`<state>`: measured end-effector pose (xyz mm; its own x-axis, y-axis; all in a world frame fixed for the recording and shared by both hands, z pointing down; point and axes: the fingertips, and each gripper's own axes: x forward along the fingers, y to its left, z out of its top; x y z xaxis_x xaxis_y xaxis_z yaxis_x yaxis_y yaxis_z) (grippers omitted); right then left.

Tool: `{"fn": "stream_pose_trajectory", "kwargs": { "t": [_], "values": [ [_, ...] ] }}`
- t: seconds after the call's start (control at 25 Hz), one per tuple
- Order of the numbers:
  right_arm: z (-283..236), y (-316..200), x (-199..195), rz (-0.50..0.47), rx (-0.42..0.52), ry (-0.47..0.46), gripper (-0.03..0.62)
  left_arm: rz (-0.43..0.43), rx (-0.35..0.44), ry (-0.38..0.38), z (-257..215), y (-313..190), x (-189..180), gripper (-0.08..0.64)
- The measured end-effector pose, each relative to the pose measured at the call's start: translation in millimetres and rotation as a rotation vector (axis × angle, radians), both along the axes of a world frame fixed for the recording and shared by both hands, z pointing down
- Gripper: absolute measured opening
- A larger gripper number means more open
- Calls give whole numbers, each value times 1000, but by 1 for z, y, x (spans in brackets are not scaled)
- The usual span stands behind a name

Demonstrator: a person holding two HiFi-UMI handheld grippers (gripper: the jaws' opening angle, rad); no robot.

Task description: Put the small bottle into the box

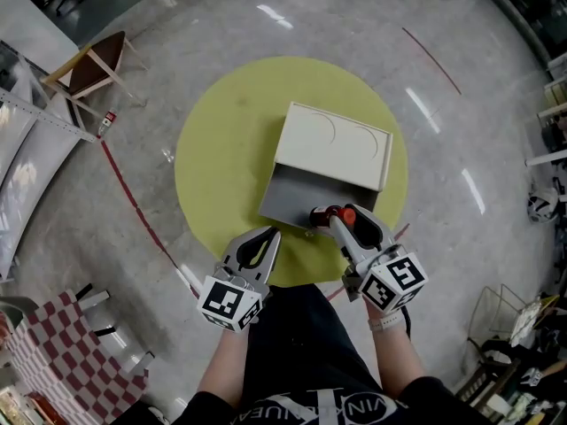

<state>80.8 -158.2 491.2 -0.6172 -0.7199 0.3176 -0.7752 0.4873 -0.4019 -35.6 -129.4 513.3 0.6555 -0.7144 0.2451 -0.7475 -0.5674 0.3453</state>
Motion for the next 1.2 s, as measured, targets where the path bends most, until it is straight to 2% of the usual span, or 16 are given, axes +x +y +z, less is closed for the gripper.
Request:
{"fn": "stream_pose_trajectory", "kwargs": {
  "t": [0.64, 0.92, 1.2],
  "values": [
    [23, 4, -16, -130, 33, 256, 149, -36, -22, 0, 12, -4, -2, 20],
    [30, 8, -23, -191, 47, 334, 149, -50, -35, 4, 18, -4, -4, 20],
    [35, 9, -28, -204, 49, 367, 149, -60, -38, 4, 17, -7, -9, 20]
  ]
}}
